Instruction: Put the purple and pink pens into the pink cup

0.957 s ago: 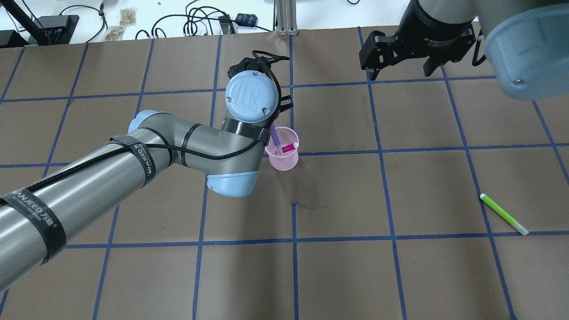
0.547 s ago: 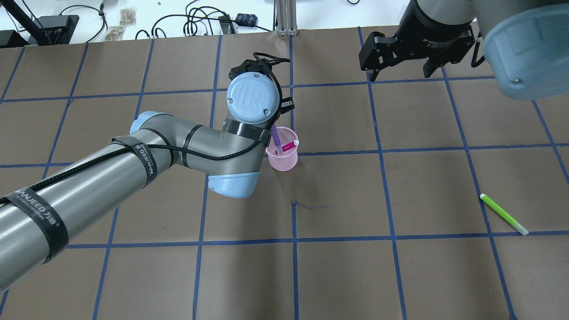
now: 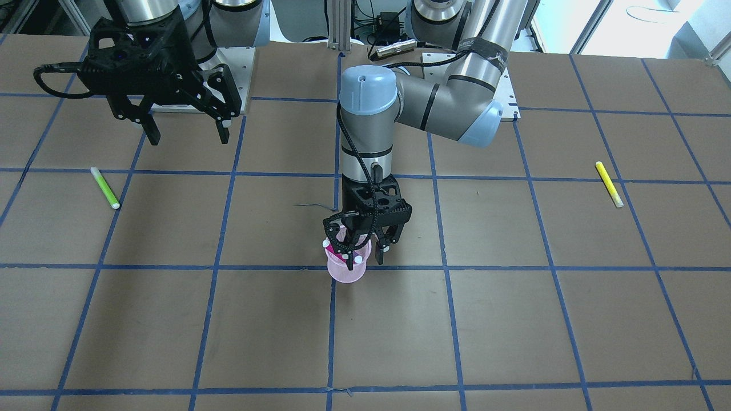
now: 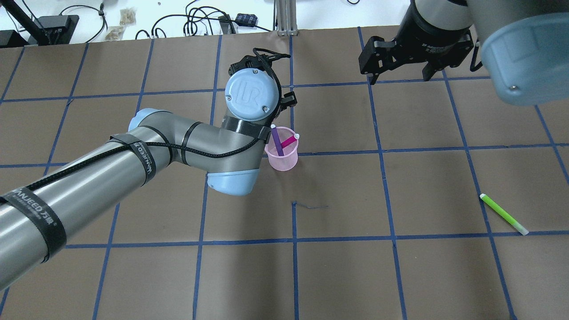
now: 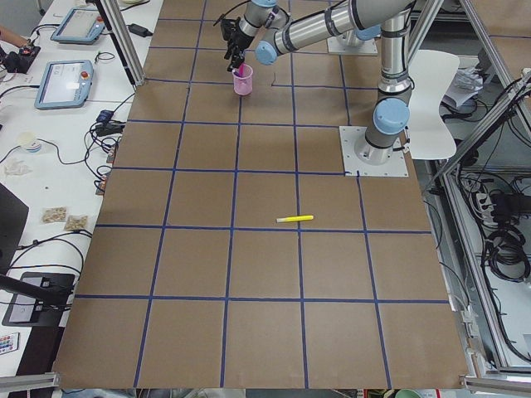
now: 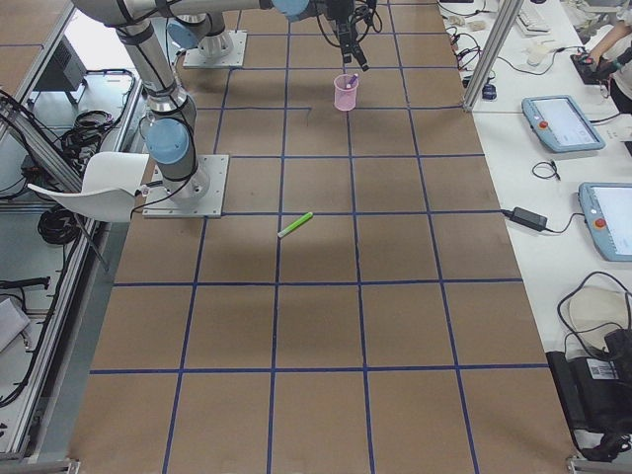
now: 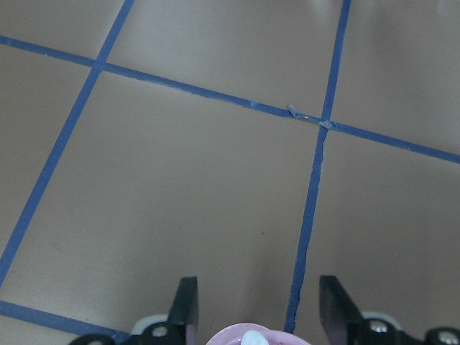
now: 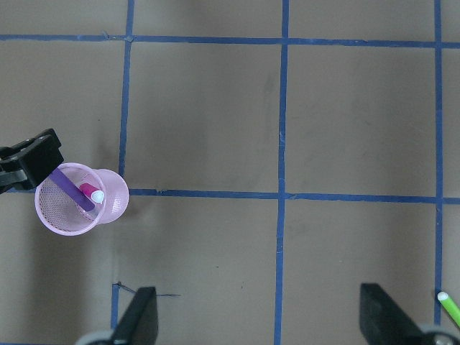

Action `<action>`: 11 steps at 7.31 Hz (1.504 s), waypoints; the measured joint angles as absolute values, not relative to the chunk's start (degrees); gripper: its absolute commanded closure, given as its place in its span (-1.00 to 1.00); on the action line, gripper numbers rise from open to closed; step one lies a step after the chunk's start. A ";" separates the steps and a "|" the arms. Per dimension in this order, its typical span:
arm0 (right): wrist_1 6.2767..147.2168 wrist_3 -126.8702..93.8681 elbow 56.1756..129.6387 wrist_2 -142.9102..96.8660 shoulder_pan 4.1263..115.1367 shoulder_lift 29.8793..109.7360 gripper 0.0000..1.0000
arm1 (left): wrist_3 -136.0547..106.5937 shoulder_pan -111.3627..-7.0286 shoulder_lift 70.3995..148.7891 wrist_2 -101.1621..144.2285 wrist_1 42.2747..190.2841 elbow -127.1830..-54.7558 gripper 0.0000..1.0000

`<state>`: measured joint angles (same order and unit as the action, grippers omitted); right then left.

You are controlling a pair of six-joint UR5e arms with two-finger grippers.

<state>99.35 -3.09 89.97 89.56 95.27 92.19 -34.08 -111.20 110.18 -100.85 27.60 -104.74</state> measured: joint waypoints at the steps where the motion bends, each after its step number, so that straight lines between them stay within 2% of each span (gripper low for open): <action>1: 99.38 -3.05 89.99 89.56 95.27 92.19 -1.00 | -33.89 -110.45 109.52 -99.92 30.25 -103.59 -1.00; 7: 99.12 -3.16 90.00 89.64 95.27 92.22 -1.00 | -12.63 -96.52 102.35 -87.39 65.02 -92.96 -1.00; 11: 99.15 -3.16 90.00 89.65 95.34 92.28 -1.00 | 0.65 -88.02 95.47 -91.95 81.51 -92.40 -1.00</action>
